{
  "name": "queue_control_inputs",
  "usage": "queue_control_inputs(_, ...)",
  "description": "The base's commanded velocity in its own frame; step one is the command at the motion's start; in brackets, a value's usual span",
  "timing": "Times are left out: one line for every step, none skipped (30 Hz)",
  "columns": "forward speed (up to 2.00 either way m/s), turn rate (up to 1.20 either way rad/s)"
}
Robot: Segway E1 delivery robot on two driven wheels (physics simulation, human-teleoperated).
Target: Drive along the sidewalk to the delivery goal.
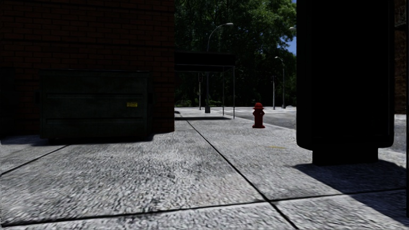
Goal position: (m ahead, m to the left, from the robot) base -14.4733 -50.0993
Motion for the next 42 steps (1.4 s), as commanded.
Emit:
queue_control_inputs(2.00,0.00)
queue_control_inputs(2.00,0.00)
queue_control_inputs(2.00,0.00)
queue_control_inputs(2.00,0.00)
queue_control_inputs(2.00,0.00)
queue_control_inputs(2.00,0.00)
queue_control_inputs(2.00,0.00)
queue_control_inputs(2.00,0.00)
queue_control_inputs(2.00,0.00)
queue_control_inputs(2.00,0.00)
queue_control_inputs(2.00,0.00)
queue_control_inputs(2.00,0.00)
queue_control_inputs(2.00,0.00)
queue_control_inputs(2.00,0.00)
queue_control_inputs(2.00,0.00)
queue_control_inputs(2.00,0.00)
queue_control_inputs(2.00,0.00)
queue_control_inputs(2.00,0.00)
queue_control_inputs(2.00,0.00)
queue_control_inputs(2.00,0.00)
queue_control_inputs(2.00,0.00)
queue_control_inputs(2.00,0.00)
queue_control_inputs(2.00,0.00)
queue_control_inputs(2.00,0.00)
queue_control_inputs(2.00,0.00)
queue_control_inputs(2.00,0.00)
queue_control_inputs(2.00,0.00)
queue_control_inputs(2.00,0.00)
queue_control_inputs(2.00,0.00)
queue_control_inputs(2.00,0.00)
queue_control_inputs(2.00,0.00)
queue_control_inputs(2.00,0.00)
queue_control_inputs(2.00,0.00)
queue_control_inputs(2.00,0.00)
queue_control_inputs(2.00,0.00)
queue_control_inputs(2.00,0.00)
queue_control_inputs(2.00,0.00)
queue_control_inputs(2.00,0.00)
queue_control_inputs(2.00,0.00)
queue_control_inputs(2.00,0.00)
queue_control_inputs(2.00,0.00)
queue_control_inputs(2.00,0.00)
